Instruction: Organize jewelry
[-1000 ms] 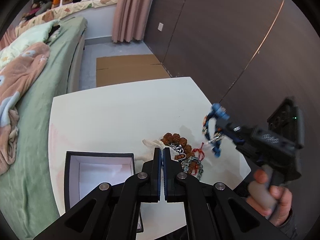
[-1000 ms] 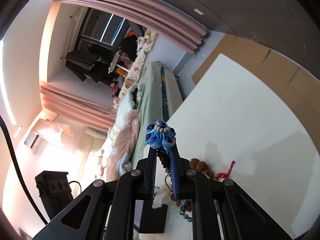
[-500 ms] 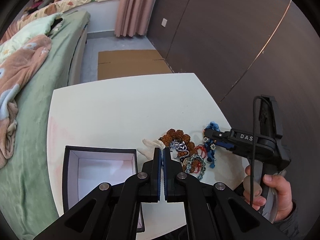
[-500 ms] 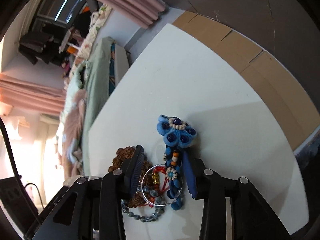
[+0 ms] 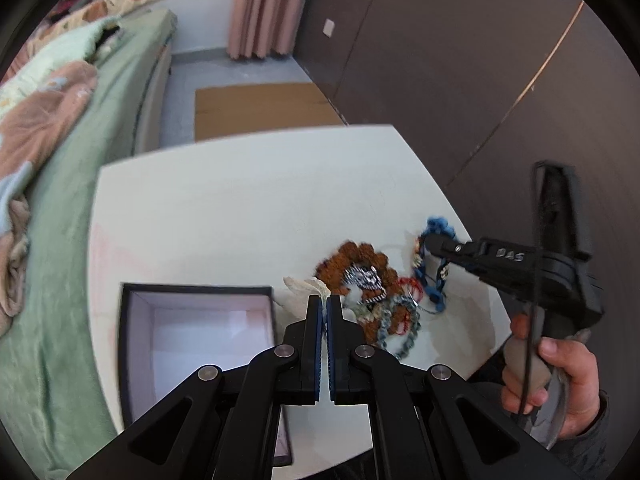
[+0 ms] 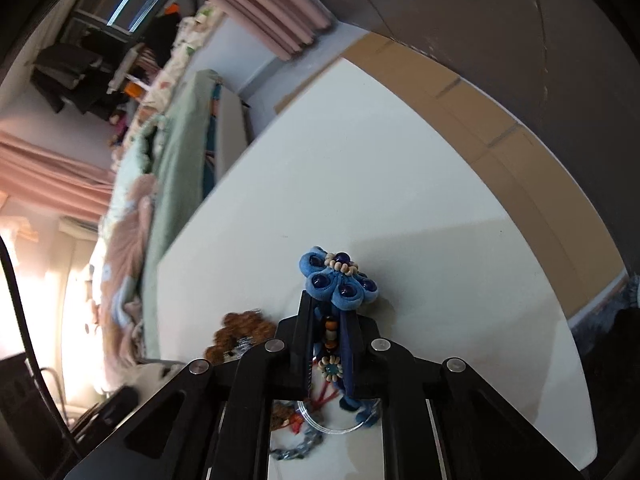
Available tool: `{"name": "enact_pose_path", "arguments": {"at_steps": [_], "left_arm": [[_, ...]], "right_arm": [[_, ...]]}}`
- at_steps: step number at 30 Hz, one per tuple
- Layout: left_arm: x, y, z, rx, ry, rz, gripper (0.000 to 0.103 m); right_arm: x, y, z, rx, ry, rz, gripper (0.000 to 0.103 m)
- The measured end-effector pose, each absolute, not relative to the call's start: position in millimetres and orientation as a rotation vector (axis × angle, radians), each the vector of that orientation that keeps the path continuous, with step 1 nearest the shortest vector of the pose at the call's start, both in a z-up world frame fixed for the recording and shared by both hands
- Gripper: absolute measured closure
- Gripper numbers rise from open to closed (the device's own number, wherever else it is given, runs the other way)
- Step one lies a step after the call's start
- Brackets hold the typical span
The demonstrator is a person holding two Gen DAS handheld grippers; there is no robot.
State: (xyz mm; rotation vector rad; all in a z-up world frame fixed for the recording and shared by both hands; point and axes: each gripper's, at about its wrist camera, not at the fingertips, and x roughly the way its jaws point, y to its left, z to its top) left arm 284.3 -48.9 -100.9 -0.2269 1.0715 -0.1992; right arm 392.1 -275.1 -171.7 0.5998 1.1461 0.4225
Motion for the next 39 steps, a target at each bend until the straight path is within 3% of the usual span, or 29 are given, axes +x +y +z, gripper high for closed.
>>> {"name": "enact_pose_path", "arguments": {"at_steps": [14, 23, 39], "left_arm": [[290.1, -78.7, -137.4, -0.175, 1.199, -0.246, 0.096], [289.5, -71.8, -142.3, -0.122, 1.132, -0.134, 0.098], [266.3, -20.0, -34.7, -0.254, 0.868, -0.187, 0.102]], "right_arm": [[361.0, -291.6, -138.9, 0.622, 1.077, 0.474, 0.090], [349.2, -292.7, -124.4, 0.593, 1.055, 0.478, 0.090], [341.9, -249.8, -82.9, 0.552, 0.997, 0.598, 0.090]]}}
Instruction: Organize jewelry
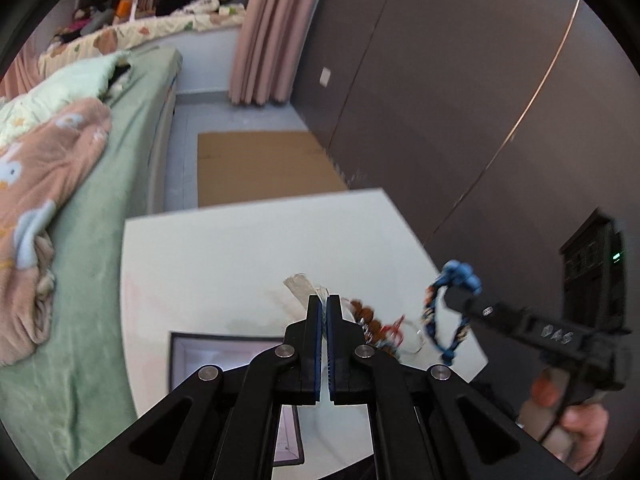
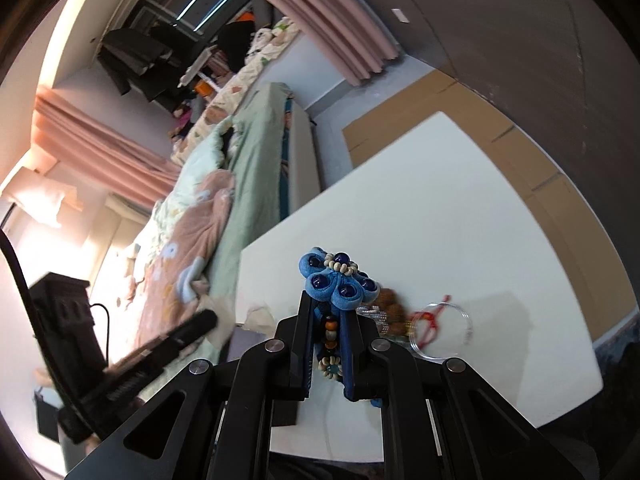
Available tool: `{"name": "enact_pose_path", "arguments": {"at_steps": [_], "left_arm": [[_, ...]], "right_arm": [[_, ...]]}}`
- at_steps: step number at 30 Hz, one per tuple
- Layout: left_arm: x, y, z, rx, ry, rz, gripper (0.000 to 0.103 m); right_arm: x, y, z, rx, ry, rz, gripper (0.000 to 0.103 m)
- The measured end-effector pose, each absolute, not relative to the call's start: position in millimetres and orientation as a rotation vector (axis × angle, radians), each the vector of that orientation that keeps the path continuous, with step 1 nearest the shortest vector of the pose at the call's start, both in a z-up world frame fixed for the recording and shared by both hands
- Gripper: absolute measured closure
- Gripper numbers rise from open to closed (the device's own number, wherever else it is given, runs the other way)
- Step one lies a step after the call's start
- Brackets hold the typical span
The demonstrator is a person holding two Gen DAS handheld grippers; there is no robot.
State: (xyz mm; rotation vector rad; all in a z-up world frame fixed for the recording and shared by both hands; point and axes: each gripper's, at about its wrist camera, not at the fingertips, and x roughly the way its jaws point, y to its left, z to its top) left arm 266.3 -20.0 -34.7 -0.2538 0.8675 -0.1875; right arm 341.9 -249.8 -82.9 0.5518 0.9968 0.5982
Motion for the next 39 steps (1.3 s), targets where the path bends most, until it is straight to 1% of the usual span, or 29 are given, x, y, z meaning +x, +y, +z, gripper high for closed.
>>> {"name": "enact_pose_path", "arguments": {"at_steps": [5, 11, 15, 18, 21, 22, 23, 24, 25, 26, 27, 33, 39], "left_arm": [[253.2, -0.1, -8.2, -0.280, 0.805, -0.172, 0.102], [240.4, 17.4, 7.3, -0.291, 0.766, -0.161, 0.102], [234.1, 26.2, 6.3, -0.295, 0.767, -0.147, 0.102], [233.9, 28.9, -3.1, -0.318, 0.803, -0.179, 0.102], [237.9, 33.7, -19.4, -0.395, 0.866, -0.211, 0.098], [239.7, 36.0, -24.5, -0.417, 0.890, -0.211, 0.095], [241.7, 38.9, -30.5, -0.445, 0.913, -0.213, 0.081], [241.7, 41.2, -33.8, -0.464, 0.922, -0.211, 0.056], [240.5, 45.1, -36.6, -0.482, 0.920, -0.197, 0.042], [238.8, 47.4, -37.1, -0.489, 0.911, -0.183, 0.021], [236.0, 51.2, -36.4, -0.500, 0.893, -0.168, 0.014], [227.8, 69.4, -35.5, -0.536, 0.874, -0.135, 0.014], [214.7, 87.9, -34.2, -0.544, 0.852, -0.080, 0.014]], "right_arm": [[338.6, -228.9, -64.5, 0.533, 0.974, 0.657, 0.090], [331.9, -193.1, -53.6, 0.502, 0.977, 0.738, 0.090], [326.4, -165.4, -56.0, 0.479, 1.001, 0.784, 0.090], [322.7, -151.1, -59.0, 0.464, 1.014, 0.803, 0.090], [320.6, -146.9, -59.5, 0.458, 1.017, 0.805, 0.090], [320.1, -147.0, -59.4, 0.454, 1.017, 0.800, 0.090], [319.7, -147.8, -59.8, 0.451, 1.017, 0.793, 0.090], [319.1, -148.5, -59.4, 0.450, 1.018, 0.790, 0.090], [319.2, -149.1, -59.5, 0.449, 1.020, 0.784, 0.090], [318.9, -150.1, -60.0, 0.447, 1.022, 0.779, 0.090], [318.4, -150.9, -60.5, 0.445, 1.025, 0.773, 0.090], [315.5, -144.5, -65.5, 0.437, 1.050, 0.763, 0.090], [314.3, -117.8, -73.0, 0.405, 1.079, 0.789, 0.090]]}}
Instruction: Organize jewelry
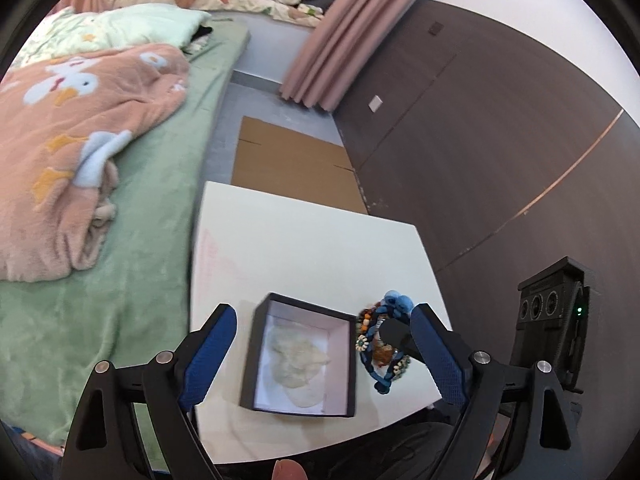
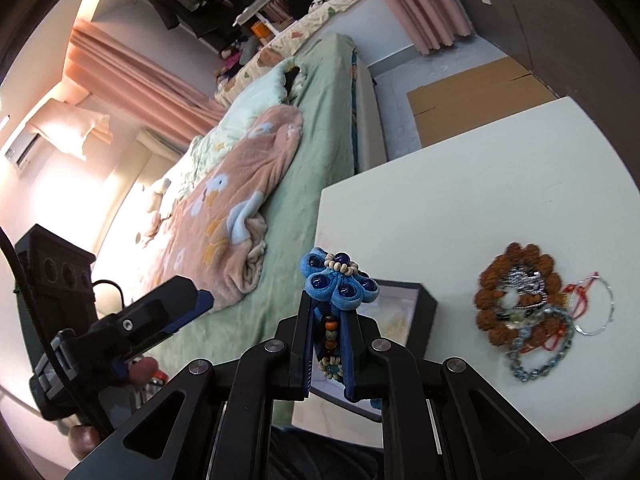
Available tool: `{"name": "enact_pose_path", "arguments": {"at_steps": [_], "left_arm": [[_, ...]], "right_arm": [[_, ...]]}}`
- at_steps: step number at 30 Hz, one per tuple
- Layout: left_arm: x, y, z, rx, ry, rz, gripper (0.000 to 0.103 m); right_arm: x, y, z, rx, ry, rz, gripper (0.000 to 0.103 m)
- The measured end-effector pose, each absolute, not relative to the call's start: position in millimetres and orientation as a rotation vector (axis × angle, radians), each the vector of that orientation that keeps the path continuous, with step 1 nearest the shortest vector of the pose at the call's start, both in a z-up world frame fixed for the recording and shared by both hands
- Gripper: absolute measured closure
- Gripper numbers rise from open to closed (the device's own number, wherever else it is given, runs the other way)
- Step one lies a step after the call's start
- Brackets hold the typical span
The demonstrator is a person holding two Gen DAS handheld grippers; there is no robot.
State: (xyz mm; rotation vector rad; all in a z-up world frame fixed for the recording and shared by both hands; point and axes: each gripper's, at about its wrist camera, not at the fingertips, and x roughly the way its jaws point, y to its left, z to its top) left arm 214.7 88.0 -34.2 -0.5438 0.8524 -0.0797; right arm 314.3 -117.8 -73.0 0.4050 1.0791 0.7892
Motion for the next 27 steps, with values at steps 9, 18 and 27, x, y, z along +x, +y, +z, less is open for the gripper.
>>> {"name": "enact_pose_path", "arguments": {"at_steps": [9, 18, 27], "left_arm": [[204.0, 91.4, -31.8, -0.544, 0.795, -0.075, 0.000], [218.5, 48.0, -35.4, -0.506, 0.802, -0.179, 0.000], [239.7, -16.5, -46.5, -0.391, 0.899, -0.258, 0.000]], "right_arm": [[316.4, -119.1, -100.2, 0.429, 1.185, 0.761, 0.024], [309.8, -197.9, -101.7, 0.503, 1.126, 0.639, 0.020], [305.0, -282.6, -105.9, 0.597, 1.071, 0.491, 0.018]]}}
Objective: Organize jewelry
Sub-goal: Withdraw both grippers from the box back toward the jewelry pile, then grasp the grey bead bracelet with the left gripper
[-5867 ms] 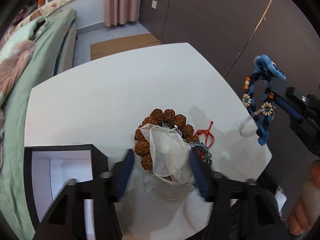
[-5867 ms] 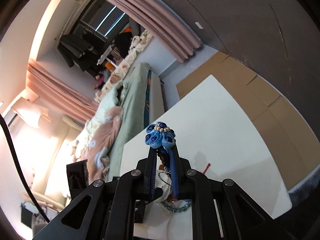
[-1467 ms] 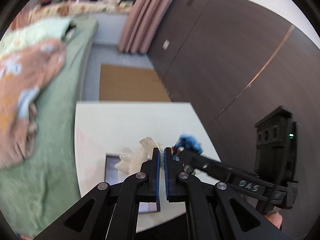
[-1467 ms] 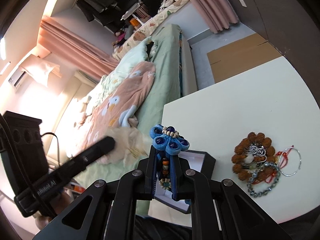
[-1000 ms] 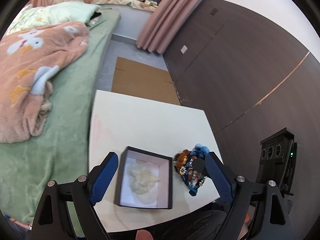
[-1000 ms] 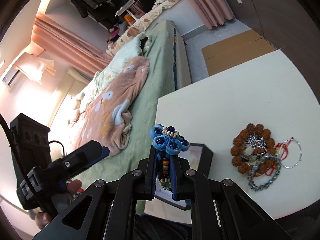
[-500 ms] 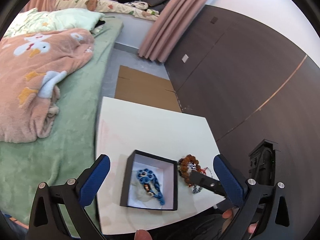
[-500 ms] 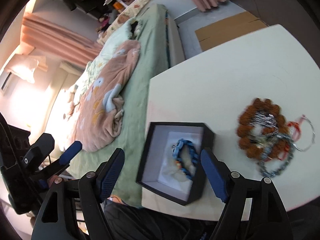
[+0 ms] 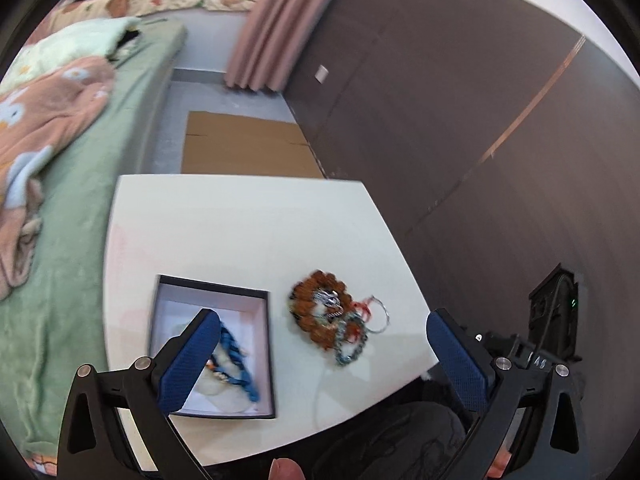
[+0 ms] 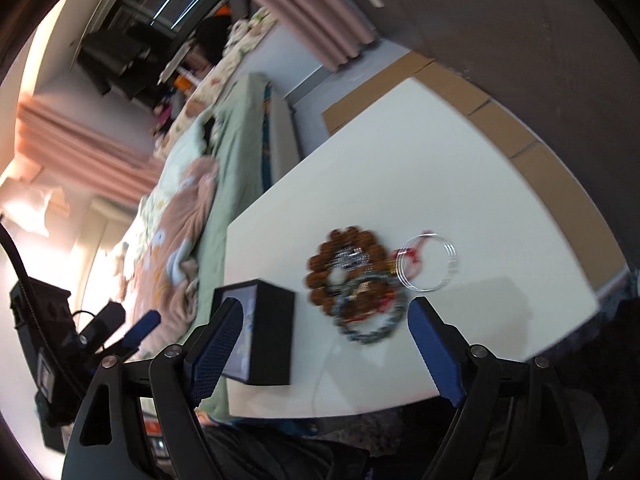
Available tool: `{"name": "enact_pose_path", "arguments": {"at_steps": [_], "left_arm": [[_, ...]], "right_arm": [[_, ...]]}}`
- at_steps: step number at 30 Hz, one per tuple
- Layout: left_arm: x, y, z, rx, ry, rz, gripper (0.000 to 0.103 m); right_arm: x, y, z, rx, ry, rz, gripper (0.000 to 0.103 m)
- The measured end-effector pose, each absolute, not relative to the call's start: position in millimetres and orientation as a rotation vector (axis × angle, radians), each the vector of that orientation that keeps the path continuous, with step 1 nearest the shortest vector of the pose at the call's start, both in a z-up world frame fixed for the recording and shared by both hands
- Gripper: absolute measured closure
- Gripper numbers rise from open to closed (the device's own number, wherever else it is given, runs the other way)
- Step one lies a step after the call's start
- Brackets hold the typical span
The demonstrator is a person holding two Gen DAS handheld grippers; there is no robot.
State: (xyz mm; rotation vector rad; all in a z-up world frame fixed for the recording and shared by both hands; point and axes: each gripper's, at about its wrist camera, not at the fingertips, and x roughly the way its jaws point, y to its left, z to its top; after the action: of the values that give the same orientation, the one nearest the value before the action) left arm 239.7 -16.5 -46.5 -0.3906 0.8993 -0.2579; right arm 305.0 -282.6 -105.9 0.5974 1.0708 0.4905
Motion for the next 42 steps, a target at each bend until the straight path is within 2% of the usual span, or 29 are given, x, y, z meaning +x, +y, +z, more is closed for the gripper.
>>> {"name": "enact_pose_path", "arguments": {"at_steps": [8, 12, 18, 29, 32, 38, 42], "left_arm": [[247.9, -63.2, -69.7, -0.262, 0.987, -0.262, 0.002], [251.3, -82.1, -90.6, -0.203, 1.046, -0.270, 0.022], [258.3, -102.5, -126.8, -0.151, 1.122, -0.256, 0.032], [273.0, -118.3, -152.0, -0.042, 1.132, -0.154, 0.033], [274.2, -117.9, -150.5, -0.049, 1.135, -0.149, 0.041], [271.4, -128.4, -144.0, -0.042, 1.125, -0.188, 0.041], [276.4, -133.2, -157.6, -0.013, 1.171, -0.174, 0.044]], "right_arm": [[297.1, -326.5, -125.9, 0.662, 1.061, 0.431, 0.018], [292.0, -342.4, -132.5, 0.677, 1.048, 0.405, 0.018], [284.8, -355.1, -138.2, 0.670, 1.036, 0.392, 0.018], [278.5, -374.8, -147.7, 0.690, 1.035, 0.360, 0.018], [279.9, -376.4, -150.6, 0.695, 1.038, 0.355, 0.018], [281.4, -375.1, -153.9, 0.692, 1.040, 0.359, 0.018], [282.3, -373.9, -157.1, 0.688, 1.048, 0.356, 0.018]]}}
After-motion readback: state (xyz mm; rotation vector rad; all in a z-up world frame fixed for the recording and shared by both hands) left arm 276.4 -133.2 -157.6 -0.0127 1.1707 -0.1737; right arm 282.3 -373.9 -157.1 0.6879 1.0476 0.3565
